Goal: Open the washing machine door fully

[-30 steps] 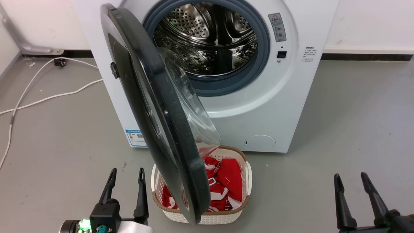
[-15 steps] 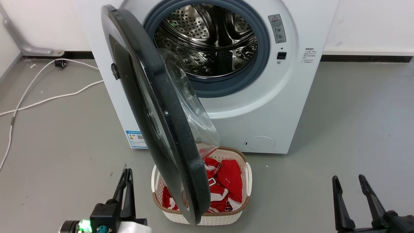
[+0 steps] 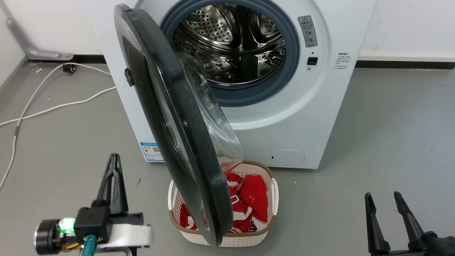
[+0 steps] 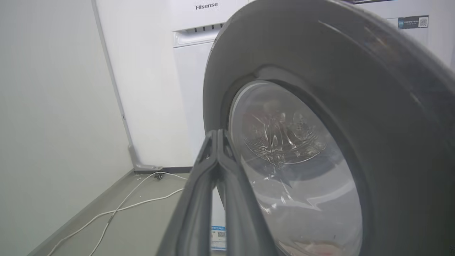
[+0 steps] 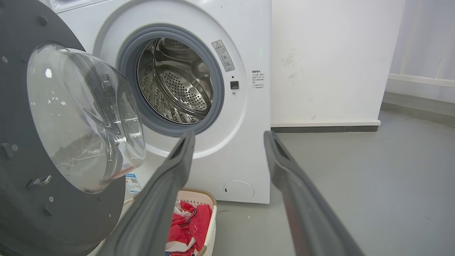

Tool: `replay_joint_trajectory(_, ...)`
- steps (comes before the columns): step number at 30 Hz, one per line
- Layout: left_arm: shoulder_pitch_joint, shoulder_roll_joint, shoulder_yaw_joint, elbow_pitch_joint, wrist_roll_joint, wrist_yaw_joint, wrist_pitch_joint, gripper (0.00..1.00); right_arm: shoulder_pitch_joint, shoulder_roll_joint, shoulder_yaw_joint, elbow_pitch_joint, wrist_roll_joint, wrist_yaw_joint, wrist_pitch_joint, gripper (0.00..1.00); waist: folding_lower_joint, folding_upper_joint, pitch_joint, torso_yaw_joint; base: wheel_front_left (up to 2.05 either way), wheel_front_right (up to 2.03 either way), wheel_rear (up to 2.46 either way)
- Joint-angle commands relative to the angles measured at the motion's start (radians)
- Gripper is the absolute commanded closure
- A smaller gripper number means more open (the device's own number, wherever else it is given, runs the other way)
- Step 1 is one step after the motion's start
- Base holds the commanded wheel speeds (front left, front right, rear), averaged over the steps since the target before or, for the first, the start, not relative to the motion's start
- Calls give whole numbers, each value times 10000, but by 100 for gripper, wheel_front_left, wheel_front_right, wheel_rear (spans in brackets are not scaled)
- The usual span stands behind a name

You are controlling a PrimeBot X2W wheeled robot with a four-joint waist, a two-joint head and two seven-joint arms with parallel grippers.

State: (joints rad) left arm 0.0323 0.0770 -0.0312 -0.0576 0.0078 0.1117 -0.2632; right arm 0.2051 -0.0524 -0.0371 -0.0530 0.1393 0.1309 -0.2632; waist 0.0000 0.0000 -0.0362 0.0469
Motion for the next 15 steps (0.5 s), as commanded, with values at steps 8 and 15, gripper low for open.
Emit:
replay_joint_trajectory(8,-745,298,-504,-1674,393,135,-26,100,73,40,82,-31,63,-2,-21,0,0,0,37,-29,0,0,0)
replay_joint_trajectory(15,-1297,297,-1665,-2855,658,72,-24,100,60,40,202,3,47,-2,-21,0,0,0,52,-93,0,0,0)
